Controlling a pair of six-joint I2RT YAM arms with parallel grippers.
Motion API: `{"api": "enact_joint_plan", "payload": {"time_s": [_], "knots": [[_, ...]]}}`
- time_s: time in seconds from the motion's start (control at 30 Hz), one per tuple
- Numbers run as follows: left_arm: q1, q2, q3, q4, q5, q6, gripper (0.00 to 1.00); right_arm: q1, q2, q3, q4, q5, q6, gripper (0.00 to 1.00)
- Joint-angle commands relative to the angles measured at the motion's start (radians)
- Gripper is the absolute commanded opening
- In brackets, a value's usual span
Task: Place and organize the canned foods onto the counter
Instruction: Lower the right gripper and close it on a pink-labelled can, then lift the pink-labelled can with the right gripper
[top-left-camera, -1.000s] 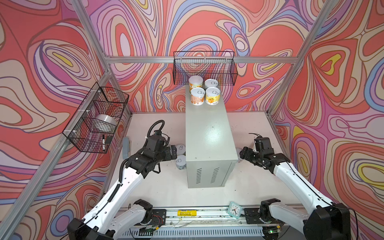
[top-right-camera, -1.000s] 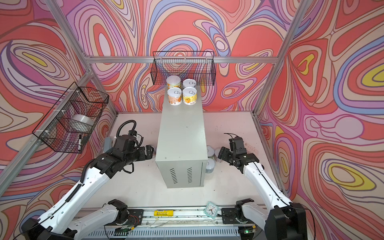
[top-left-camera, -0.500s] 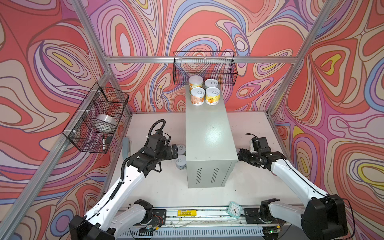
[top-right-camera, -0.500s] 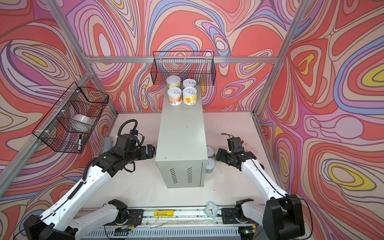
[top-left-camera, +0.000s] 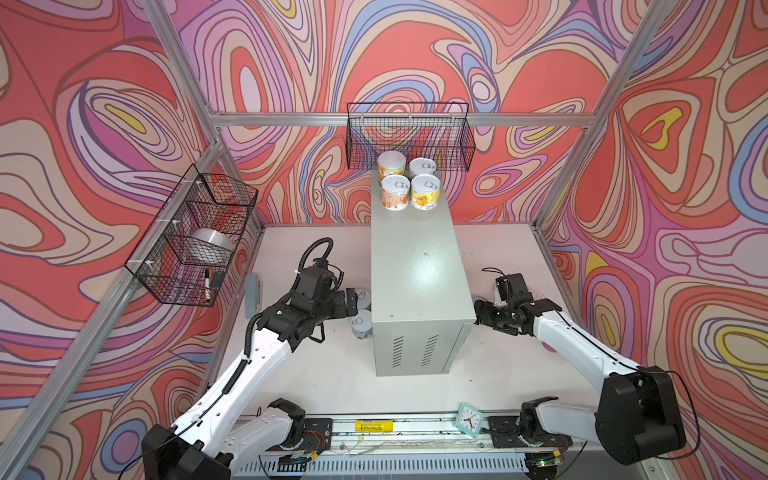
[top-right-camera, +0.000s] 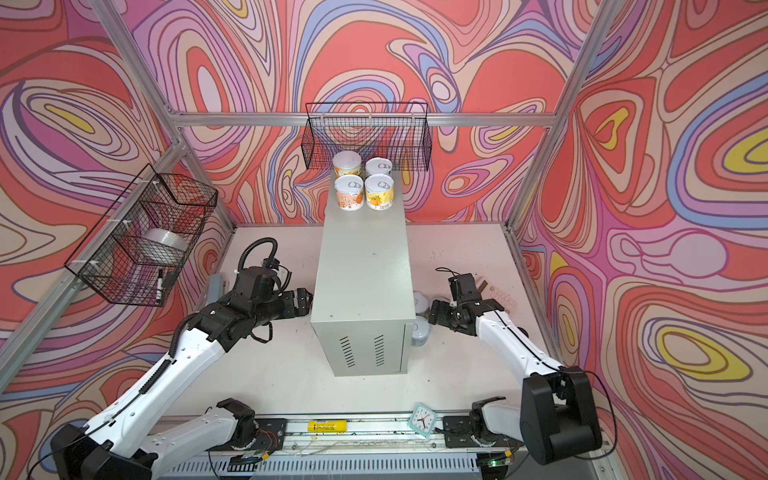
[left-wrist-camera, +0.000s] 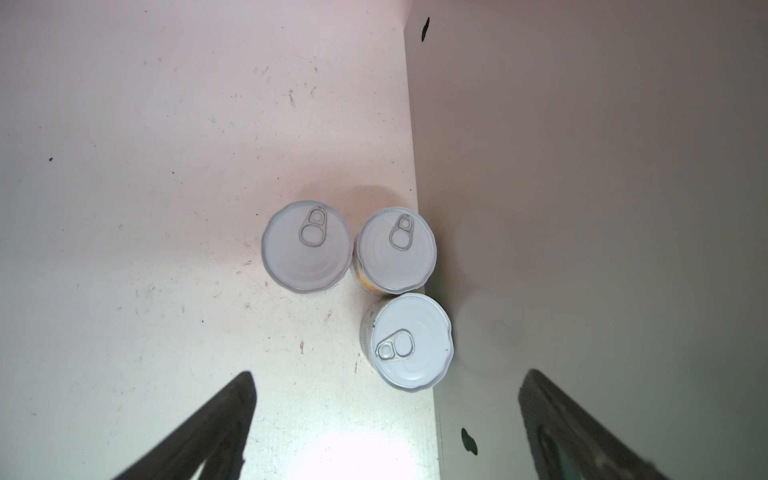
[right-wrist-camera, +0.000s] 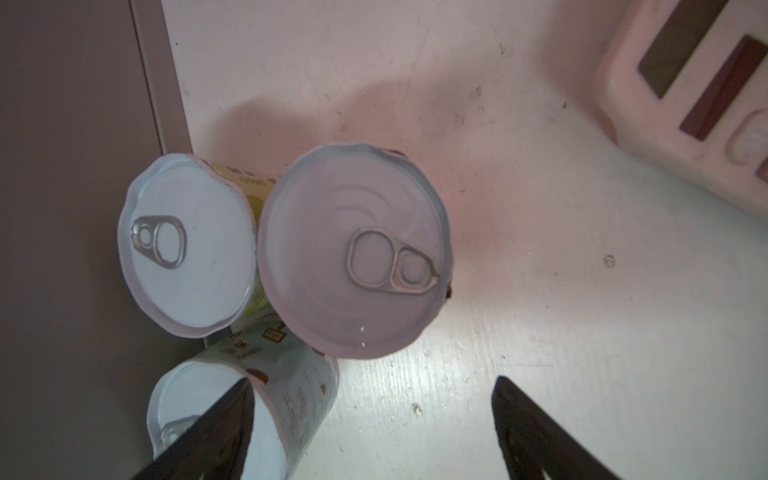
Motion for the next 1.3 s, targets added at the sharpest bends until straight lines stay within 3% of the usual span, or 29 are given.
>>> {"api": "enact_joint_plan", "payload": {"time_s": [0.0, 0.67, 0.9, 1.27], "knots": [[0.005, -0.020, 0.000, 0.007, -0.005, 0.006, 1.00, 0.006, 0.024, 0.022, 0.044, 0.019, -0.011, 0.92], [0.051, -0.014, -0.034, 0.057, 0.058, 0.012, 0.99, 0.007, 0.217, 0.135, 0.143, 0.184, -0.023, 0.92], [0.051, -0.012, -0.035, 0.063, 0.069, 0.012, 0.99, 0.008, 0.318, 0.182, 0.145, 0.183, -0.025, 0.88], [0.050, -0.010, -0.050, 0.077, 0.080, -0.011, 0.99, 0.014, 0.332, 0.147, 0.096, 0.181, 0.009, 0.85]]}}
